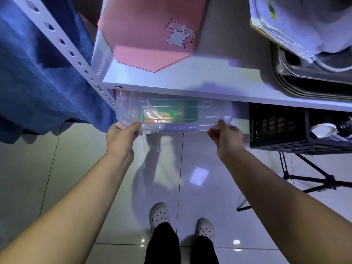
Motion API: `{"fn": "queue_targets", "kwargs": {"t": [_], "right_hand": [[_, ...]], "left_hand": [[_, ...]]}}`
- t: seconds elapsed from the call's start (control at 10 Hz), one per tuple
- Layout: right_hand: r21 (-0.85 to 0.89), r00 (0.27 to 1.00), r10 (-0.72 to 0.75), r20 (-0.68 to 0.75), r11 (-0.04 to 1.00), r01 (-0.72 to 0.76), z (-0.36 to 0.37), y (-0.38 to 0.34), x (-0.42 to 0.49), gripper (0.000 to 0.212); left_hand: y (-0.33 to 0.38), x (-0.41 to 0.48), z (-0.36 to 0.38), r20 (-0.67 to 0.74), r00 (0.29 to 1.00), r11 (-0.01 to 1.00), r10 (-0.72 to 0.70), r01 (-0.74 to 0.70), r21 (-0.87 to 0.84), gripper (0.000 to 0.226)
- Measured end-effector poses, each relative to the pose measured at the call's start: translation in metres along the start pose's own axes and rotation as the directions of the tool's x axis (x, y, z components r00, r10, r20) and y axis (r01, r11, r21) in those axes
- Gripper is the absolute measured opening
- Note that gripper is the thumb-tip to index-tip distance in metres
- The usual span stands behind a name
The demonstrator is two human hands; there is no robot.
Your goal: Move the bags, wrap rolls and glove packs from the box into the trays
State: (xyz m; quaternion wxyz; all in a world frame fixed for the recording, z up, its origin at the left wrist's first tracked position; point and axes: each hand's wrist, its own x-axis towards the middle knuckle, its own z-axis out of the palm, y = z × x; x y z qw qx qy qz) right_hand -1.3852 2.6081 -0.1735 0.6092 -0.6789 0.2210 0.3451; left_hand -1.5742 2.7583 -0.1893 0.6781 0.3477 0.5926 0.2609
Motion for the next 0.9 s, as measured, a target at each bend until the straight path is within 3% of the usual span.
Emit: {"fn": "queue_targets", "kwargs": {"t": [0.1, 0.2, 0.3, 0.5, 0.6, 0.7, 0.8, 0.9], "right_hand": [[0.035, 0.999, 0.008, 0.036, 0.999, -0.009, 0.01, -0.004, 0.006, 0.014], [-0.044, 0.998, 0.017, 0.052, 0.999, -0.015, 0.016, -0.003, 0.009, 0.006], [-0.101, 1.0, 0.017, 0.021, 0.995, -0.014, 0.014, 0.003, 0.011, 0.022], [-0.23, 0.997, -0.014, 0.077, 0.973, 0.032, -0.006, 0.021, -0.006, 0.009], [-0.275, 0.998, -0.006, 0.061, 0.961, 0.023, -0.024, 0.028, -0.013, 0.009], [-0.314, 0.998, 0.007, 0.059, 0.949, 0.012, -0.038, 0.029, -0.024, 0.014], [-0.354, 0.996, -0.031, 0.085, 0.933, 0.059, -0.048, 0.022, -0.037, 0.015], [-0.43, 0.992, -0.075, 0.105, 0.896, 0.114, -0.06, 0.011, -0.057, 0.015]], "left_hand": [[0.008, 0.015, 0.011, -0.008, 1.0, 1.0, -0.001, 0.002, 0.03, 0.022], [0.01, 0.024, 0.018, 0.015, 0.999, 0.997, -0.049, 0.048, 0.068, 0.025], [0.012, 0.027, 0.021, 0.017, 0.998, 0.991, -0.067, 0.064, 0.115, 0.025], [0.019, 0.038, 0.026, -0.001, 0.994, 0.992, -0.105, 0.105, 0.072, 0.025], [0.019, 0.039, 0.03, -0.042, 0.989, 0.983, -0.144, 0.148, 0.109, 0.032], [0.022, 0.031, 0.033, -0.086, 0.963, 0.962, -0.254, 0.261, 0.084, 0.023], [0.026, 0.017, 0.031, -0.062, 0.974, 0.948, -0.216, 0.225, 0.225, 0.012], [0.022, -0.01, 0.028, 0.041, 0.988, 0.929, -0.148, 0.125, 0.347, 0.023]]}}
